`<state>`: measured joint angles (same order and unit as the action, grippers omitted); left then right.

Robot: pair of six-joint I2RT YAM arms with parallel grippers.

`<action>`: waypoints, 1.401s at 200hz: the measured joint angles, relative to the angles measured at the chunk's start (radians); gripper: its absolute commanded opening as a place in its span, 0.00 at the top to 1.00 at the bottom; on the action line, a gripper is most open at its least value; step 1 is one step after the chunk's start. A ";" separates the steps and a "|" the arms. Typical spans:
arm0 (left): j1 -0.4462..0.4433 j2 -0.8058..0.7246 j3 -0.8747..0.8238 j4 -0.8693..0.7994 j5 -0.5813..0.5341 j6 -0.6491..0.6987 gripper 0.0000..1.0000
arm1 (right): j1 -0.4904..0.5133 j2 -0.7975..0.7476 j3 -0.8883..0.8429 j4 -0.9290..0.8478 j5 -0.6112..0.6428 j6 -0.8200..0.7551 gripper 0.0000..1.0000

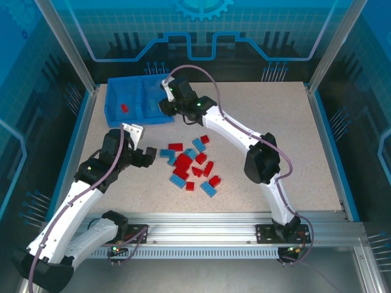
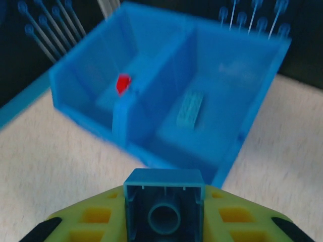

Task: Sort the legos into containers by color

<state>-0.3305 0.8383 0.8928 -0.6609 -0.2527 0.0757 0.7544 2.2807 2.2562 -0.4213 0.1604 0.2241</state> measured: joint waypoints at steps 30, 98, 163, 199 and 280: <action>0.001 -0.015 -0.006 0.001 -0.039 -0.011 0.01 | 0.001 0.222 0.288 0.049 0.085 -0.071 0.69; 0.001 -0.030 -0.018 -0.005 -0.058 -0.025 0.01 | -0.002 0.555 0.501 0.183 0.135 -0.232 0.62; 0.001 -0.030 -0.019 -0.008 -0.058 -0.024 0.01 | -0.016 0.556 0.527 0.254 0.135 -0.259 0.44; 0.001 -0.029 -0.021 -0.008 -0.058 -0.025 0.01 | -0.010 0.499 0.513 0.142 0.089 -0.239 0.42; 0.000 0.072 -0.019 0.008 0.002 -0.072 0.01 | -0.052 -0.446 -0.322 -0.052 -0.108 -0.110 0.30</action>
<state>-0.3302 0.9100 0.8734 -0.6533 -0.2504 0.0036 0.7025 1.8343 1.9347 -0.4732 0.0528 0.1143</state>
